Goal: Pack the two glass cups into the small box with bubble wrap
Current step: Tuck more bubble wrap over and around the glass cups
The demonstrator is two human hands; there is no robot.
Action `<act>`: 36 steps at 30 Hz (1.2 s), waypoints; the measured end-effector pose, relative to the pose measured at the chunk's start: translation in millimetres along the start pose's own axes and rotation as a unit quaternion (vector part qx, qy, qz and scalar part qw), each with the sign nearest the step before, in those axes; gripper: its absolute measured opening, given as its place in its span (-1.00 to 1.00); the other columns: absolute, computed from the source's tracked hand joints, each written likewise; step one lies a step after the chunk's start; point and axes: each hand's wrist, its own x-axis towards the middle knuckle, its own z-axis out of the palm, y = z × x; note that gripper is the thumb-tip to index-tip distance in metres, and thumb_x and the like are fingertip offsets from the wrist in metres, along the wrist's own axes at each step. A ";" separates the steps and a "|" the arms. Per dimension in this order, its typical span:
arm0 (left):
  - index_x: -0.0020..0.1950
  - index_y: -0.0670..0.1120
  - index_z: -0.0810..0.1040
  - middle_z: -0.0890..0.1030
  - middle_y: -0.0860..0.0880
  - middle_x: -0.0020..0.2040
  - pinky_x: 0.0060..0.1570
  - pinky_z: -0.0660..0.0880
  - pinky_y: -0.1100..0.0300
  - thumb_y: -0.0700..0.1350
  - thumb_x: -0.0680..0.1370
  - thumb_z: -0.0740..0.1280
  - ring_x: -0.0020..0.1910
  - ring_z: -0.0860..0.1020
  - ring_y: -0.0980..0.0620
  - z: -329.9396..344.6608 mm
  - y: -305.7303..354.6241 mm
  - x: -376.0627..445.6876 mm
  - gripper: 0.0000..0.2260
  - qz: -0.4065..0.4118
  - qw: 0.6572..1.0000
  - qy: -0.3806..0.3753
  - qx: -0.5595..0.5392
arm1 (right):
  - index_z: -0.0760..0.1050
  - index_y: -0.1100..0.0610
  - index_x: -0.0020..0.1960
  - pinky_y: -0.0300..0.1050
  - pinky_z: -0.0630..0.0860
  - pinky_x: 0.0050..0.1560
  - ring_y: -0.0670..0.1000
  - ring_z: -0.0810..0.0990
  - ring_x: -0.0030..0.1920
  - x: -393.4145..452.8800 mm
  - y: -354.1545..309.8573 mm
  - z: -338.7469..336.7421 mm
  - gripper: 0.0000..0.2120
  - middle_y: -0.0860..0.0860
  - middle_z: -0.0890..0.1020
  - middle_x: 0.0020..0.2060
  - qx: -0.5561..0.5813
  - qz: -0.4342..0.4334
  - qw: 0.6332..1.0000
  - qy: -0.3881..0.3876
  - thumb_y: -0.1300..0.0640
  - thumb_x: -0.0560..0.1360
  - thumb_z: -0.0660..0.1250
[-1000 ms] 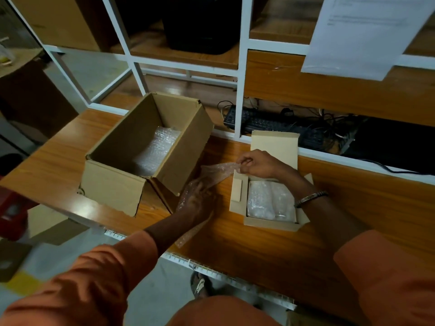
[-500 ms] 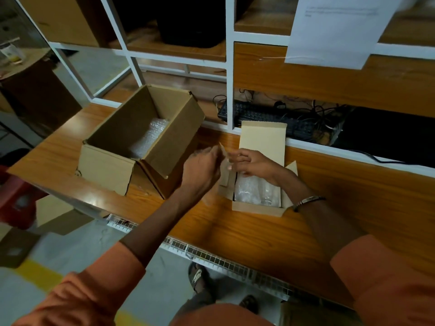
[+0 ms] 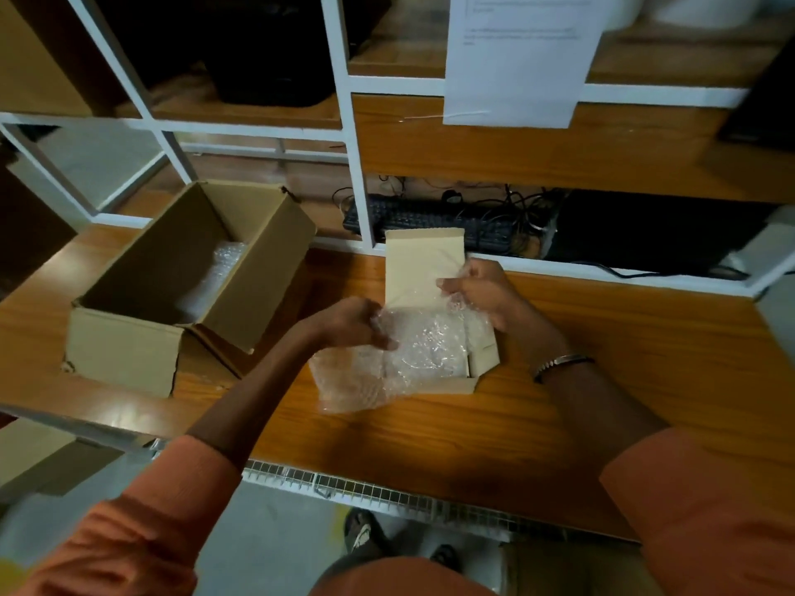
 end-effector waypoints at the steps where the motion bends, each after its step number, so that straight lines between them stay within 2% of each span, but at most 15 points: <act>1: 0.11 -0.06 0.69 0.70 0.02 0.03 0.13 0.63 0.01 -0.03 0.51 0.57 0.06 0.66 0.04 -1.3 -4.6 4.8 -0.77 -0.011 0.999 0.025 0.030 | 0.54 0.26 -0.05 0.08 0.65 -0.09 0.24 0.75 -0.09 1.8 6.8 -4.6 -0.72 0.19 0.76 -0.16 -0.057 0.003 0.997 0.050 0.18 0.44 0.60; 3: 0.07 -0.05 0.68 0.68 0.04 0.00 0.09 0.62 0.04 -0.06 0.53 0.55 0.07 0.65 0.01 -5.8 -10.1 13.8 -0.84 -0.011 0.996 0.071 0.059 | 0.58 0.26 0.00 0.01 0.66 -0.16 0.17 0.76 -0.10 0.9 20.5 -8.4 -0.73 0.14 0.75 -0.16 -0.139 0.027 0.987 0.082 0.13 0.47 0.59; 5: 0.03 0.00 0.65 0.67 0.05 -0.01 0.01 0.60 0.10 -0.04 0.54 0.54 0.04 0.65 0.02 -8.0 -9.1 25.1 -0.87 0.002 0.995 0.069 0.070 | 0.60 0.19 0.10 -0.02 0.67 -0.11 0.12 0.75 -0.07 -5.3 31.3 -3.4 -0.75 0.12 0.74 -0.04 -0.200 0.052 0.978 0.023 0.09 0.52 0.55; 7: 0.02 -0.01 0.68 0.68 0.03 -0.01 0.02 0.60 0.08 0.02 0.55 0.52 0.01 0.64 0.04 -5.5 -4.9 39.8 -0.86 -0.002 0.994 0.038 0.107 | 0.57 0.15 0.26 0.01 0.65 0.02 0.13 0.68 0.08 -9.9 38.1 4.2 -0.59 0.11 0.69 0.14 -0.318 0.052 0.947 -0.018 -0.02 0.52 0.53; 9: 0.06 -0.01 0.70 0.70 0.01 0.03 0.10 0.62 -0.03 0.09 0.54 0.52 0.03 0.64 0.02 0.1 -3.8 56.2 -0.78 -0.007 0.986 0.019 0.166 | 0.52 0.14 0.34 -0.03 0.58 -0.01 0.17 0.63 0.16 -13.8 40.2 12.1 -0.51 0.12 0.63 0.23 -0.419 0.016 0.908 0.018 -0.05 0.51 0.52; 13: 0.13 0.03 0.68 0.69 0.00 0.09 0.07 0.62 -0.04 0.17 0.49 0.54 0.05 0.62 -0.01 5.7 -6.7 79.8 -0.68 0.003 0.968 0.043 0.245 | 0.54 0.11 0.27 -0.09 0.50 -0.12 0.12 0.59 0.13 -19.7 37.6 25.3 -0.66 0.06 0.59 0.20 -0.498 -0.082 0.856 0.111 0.18 0.52 0.48; 16: 0.30 0.00 0.62 0.66 -0.05 0.20 0.11 0.61 -0.05 0.16 0.48 0.54 0.17 0.61 -0.10 7.2 -9.3 92.3 -0.54 0.010 0.960 0.066 0.273 | 0.63 0.17 0.15 -0.16 0.48 -0.23 0.09 0.66 -0.01 -17.0 44.0 37.2 -0.81 0.10 0.69 0.07 -0.481 -0.032 0.870 0.099 0.15 0.56 0.46; 19: 0.32 0.00 0.59 0.67 -0.04 0.20 0.12 0.60 -0.03 0.11 0.50 0.55 0.16 0.62 -0.08 5.2 -12.8 102.6 -0.55 0.018 0.959 0.055 0.276 | 0.61 0.18 0.13 -0.11 0.55 -0.23 0.11 0.65 -0.09 -13.6 59.0 47.2 -0.68 0.09 0.71 0.00 -0.459 0.011 0.884 0.091 -0.06 0.55 0.46; 21: 0.32 0.01 0.58 0.68 -0.05 0.19 0.14 0.60 -0.05 0.05 0.49 0.57 0.14 0.63 -0.06 1.4 -15.8 106.5 -0.56 0.026 0.963 0.038 0.267 | 0.58 0.16 0.12 -0.10 0.50 -0.22 0.13 0.65 -0.05 -11.6 65.6 55.6 -0.66 0.09 0.69 0.01 -0.460 0.027 0.882 0.098 -0.09 0.53 0.47; 23: 0.34 0.01 0.57 0.67 -0.04 0.21 0.16 0.59 -0.07 0.02 0.47 0.58 0.17 0.62 -0.07 -1.1 -19.4 109.0 -0.53 0.033 0.960 0.030 0.277 | 0.59 0.16 0.16 -0.11 0.44 -0.20 0.15 0.67 0.02 -7.1 67.3 62.6 -0.67 0.11 0.69 0.05 -0.467 0.041 0.876 0.116 -0.04 0.53 0.49; 27: 0.34 0.01 0.56 0.67 -0.02 0.20 0.13 0.61 -0.06 -0.02 0.46 0.59 0.17 0.63 -0.06 0.6 -28.2 112.0 -0.52 0.053 0.953 0.043 0.295 | 0.57 0.14 0.25 -0.09 0.53 -0.13 0.15 0.69 0.09 5.9 65.2 74.0 -0.56 0.10 0.69 0.12 -0.478 0.067 0.865 0.137 0.01 0.46 0.58; 29: 0.31 -0.01 0.58 0.71 -0.02 0.13 0.07 0.63 -0.06 -0.07 0.46 0.58 0.13 0.66 -0.06 2.1 -34.8 113.1 -0.56 0.068 0.958 0.056 0.273 | 0.58 0.13 0.24 -0.03 0.61 -0.04 0.16 0.70 0.11 10.5 66.0 80.0 -0.57 0.10 0.70 0.14 -0.489 0.084 0.858 0.131 0.03 0.44 0.59; 32: 0.24 -0.02 0.61 0.73 -0.01 0.08 0.00 0.65 -0.01 -0.11 0.49 0.55 0.06 0.68 -0.03 7.5 -44.3 109.5 -0.66 0.087 0.961 0.106 0.240 | 0.53 0.12 0.33 0.00 0.61 0.01 0.17 0.68 0.15 11.3 70.1 83.2 -0.47 0.11 0.67 0.19 -0.488 0.074 0.859 0.135 0.04 0.43 0.59; 34: 0.28 -0.02 0.61 0.71 0.00 0.12 -0.02 0.65 0.03 -0.10 0.49 0.55 0.07 0.67 -0.02 10.8 -49.3 104.4 -0.63 0.096 0.961 0.146 0.212 | 0.51 0.10 0.36 0.02 0.61 0.04 0.18 0.66 0.18 10.4 73.7 81.5 -0.43 0.10 0.66 0.21 -0.481 0.055 0.864 0.134 0.01 0.42 0.59; 36: 0.34 0.02 0.59 0.66 -0.02 0.21 0.02 0.61 0.03 -0.04 0.49 0.55 0.16 0.63 -0.06 14.2 -52.6 97.3 -0.57 0.115 0.953 0.187 0.211 | 0.52 0.07 0.33 0.03 0.61 0.04 0.18 0.66 0.16 10.0 75.2 78.0 -0.45 0.09 0.67 0.19 -0.470 0.047 0.872 0.128 -0.02 0.41 0.58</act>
